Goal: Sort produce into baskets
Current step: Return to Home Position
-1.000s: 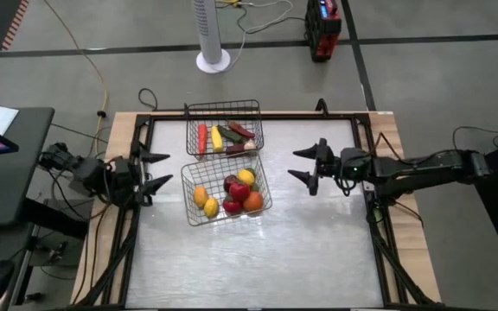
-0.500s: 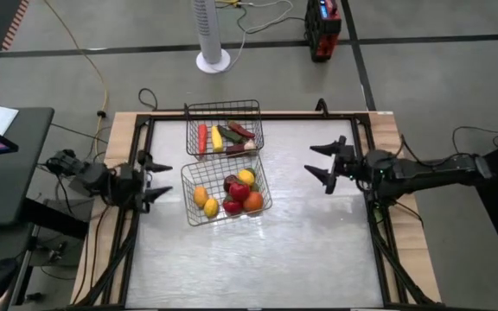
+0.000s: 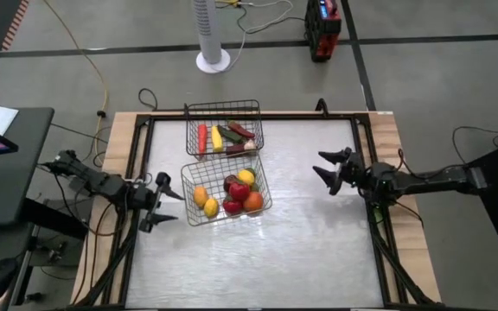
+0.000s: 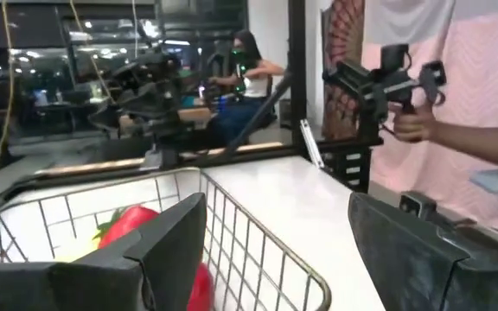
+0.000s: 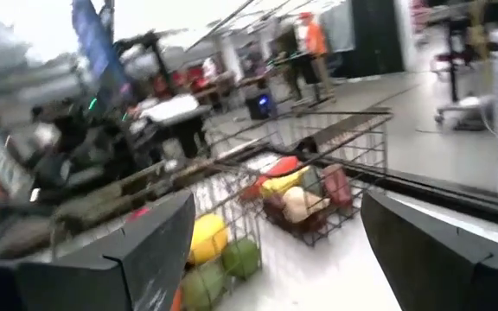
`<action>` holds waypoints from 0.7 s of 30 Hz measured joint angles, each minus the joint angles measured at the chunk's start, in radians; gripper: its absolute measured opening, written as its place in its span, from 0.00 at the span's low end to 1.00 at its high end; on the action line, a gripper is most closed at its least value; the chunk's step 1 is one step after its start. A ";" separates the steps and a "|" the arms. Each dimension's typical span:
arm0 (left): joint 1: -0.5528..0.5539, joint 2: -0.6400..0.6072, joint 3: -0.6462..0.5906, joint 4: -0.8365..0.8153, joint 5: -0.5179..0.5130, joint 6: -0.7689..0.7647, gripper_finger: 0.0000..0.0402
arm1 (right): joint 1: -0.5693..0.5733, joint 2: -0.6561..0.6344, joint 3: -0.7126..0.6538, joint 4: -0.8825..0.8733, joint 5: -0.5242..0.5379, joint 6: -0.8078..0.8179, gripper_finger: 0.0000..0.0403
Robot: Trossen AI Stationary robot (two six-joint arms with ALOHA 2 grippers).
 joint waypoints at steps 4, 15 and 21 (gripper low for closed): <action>0.000 0.003 0.000 -0.011 -0.047 -0.006 0.68 | -0.007 -0.022 0.000 -0.010 0.062 0.096 0.88; 0.000 0.004 -0.001 0.000 -0.156 -0.014 0.68 | -0.012 -0.027 0.000 -0.108 0.058 0.120 0.88; 0.000 0.005 -0.001 0.000 -0.156 -0.012 0.68 | -0.012 -0.027 -0.001 -0.190 0.057 0.121 0.88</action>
